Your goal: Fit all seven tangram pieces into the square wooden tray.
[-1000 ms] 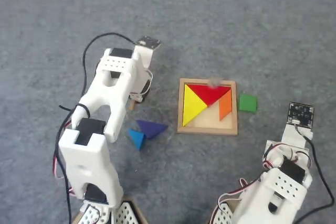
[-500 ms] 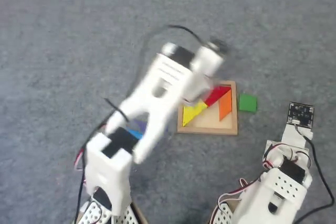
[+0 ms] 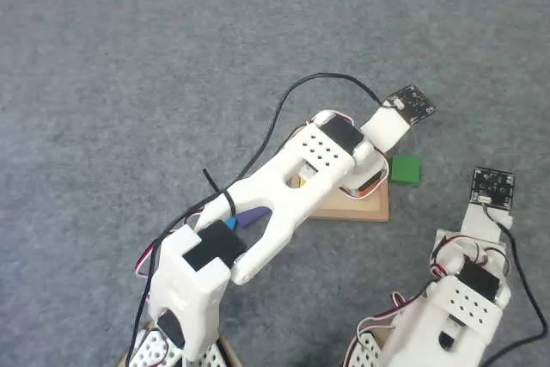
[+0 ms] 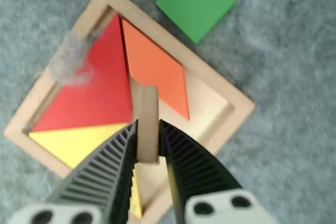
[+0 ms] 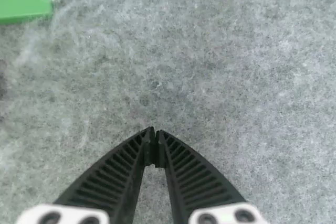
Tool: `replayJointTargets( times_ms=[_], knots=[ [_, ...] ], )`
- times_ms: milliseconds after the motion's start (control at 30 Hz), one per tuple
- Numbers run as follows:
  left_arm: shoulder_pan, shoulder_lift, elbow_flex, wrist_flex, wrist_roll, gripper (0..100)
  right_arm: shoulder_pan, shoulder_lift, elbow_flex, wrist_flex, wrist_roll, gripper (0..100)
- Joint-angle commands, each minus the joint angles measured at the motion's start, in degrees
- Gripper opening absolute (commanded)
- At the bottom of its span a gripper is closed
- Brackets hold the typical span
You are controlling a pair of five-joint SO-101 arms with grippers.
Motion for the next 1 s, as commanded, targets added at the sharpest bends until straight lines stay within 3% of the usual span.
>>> replayJointTargets(
  times_ms=[0, 133, 400, 967],
  knots=[
    [0.1, 2.5, -1.3, -4.3, 1.0, 2, -0.5, -1.2, -0.6, 0.8, 0.4, 0.6],
    [-0.1, 9.7, -8.1, -2.5, 1.0, 3, -0.5, -1.2, -0.6, 0.8, 0.6, 0.6],
    [-0.3, 19.3, -24.8, 8.6, 3.3, 3, -0.5, -1.2, -0.6, 0.8, 0.7, 0.6],
    [-2.4, 19.5, -27.0, 10.5, 3.2, 9, -0.5, -1.2, -0.6, 0.9, 0.7, 0.6]
  ],
)
